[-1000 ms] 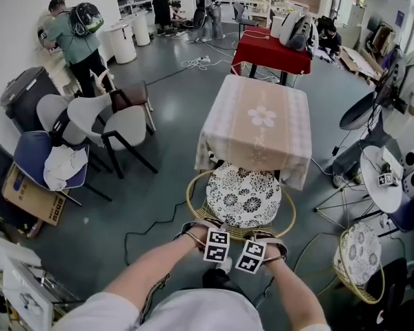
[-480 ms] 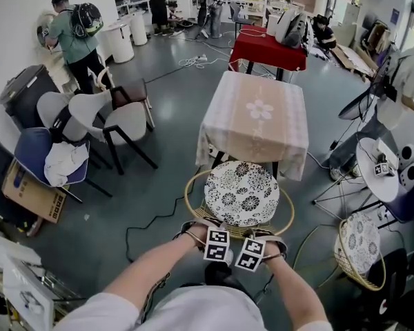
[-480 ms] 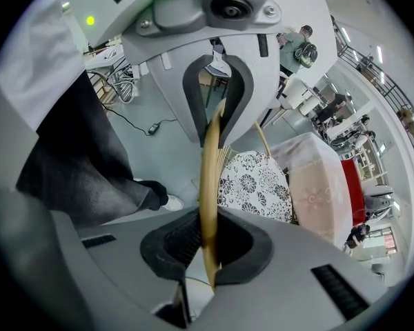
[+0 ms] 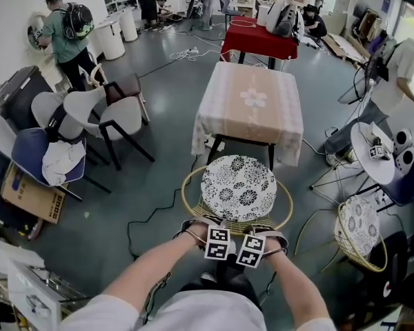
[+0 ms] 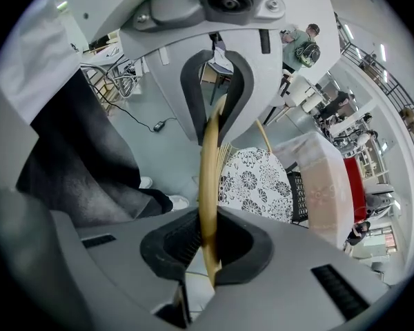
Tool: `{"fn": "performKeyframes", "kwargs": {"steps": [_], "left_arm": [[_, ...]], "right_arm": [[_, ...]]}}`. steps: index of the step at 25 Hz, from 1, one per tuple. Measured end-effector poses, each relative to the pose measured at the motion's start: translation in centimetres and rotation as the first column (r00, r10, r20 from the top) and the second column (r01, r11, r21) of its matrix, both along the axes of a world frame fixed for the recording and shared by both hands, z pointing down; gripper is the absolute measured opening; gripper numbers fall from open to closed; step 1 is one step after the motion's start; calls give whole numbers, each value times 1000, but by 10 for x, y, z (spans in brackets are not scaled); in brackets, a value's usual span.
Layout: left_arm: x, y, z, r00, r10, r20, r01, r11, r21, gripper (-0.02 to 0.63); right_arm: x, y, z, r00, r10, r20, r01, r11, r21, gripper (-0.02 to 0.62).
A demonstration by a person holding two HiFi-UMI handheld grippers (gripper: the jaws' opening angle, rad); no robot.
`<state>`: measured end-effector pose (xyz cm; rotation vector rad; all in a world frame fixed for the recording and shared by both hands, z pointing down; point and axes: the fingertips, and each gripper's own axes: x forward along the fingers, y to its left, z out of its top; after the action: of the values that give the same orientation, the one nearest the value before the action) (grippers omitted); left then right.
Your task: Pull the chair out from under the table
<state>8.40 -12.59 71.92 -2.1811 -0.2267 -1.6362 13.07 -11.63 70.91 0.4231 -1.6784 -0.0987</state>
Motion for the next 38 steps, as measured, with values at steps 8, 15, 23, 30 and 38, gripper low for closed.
{"fn": "performKeyframes", "kwargs": {"steps": [8,15,23,30,38], "left_arm": [[-11,25,-2,1000,-1,6,1,1000,-4,67],[-18,47,1,1000,-6,17,6,1000,2,67],[-22,71,1,999,-23,36,23,1000,9,67],[-28,94,1,999,-31,32,31,1000,6,67],[-29,104,2,995,-96,9,96,995,2,73]], "right_arm": [[-11,26,-2,1000,7,-2,-7,1000,-3,26],[-18,50,0,1000,-10,0,10,1000,-12,25],[-22,73,0,1000,-15,18,15,1000,2,26],[-29,97,0,999,-33,31,33,999,-3,26],[-32,107,-2,996,21,84,-20,1000,-5,26]]}}
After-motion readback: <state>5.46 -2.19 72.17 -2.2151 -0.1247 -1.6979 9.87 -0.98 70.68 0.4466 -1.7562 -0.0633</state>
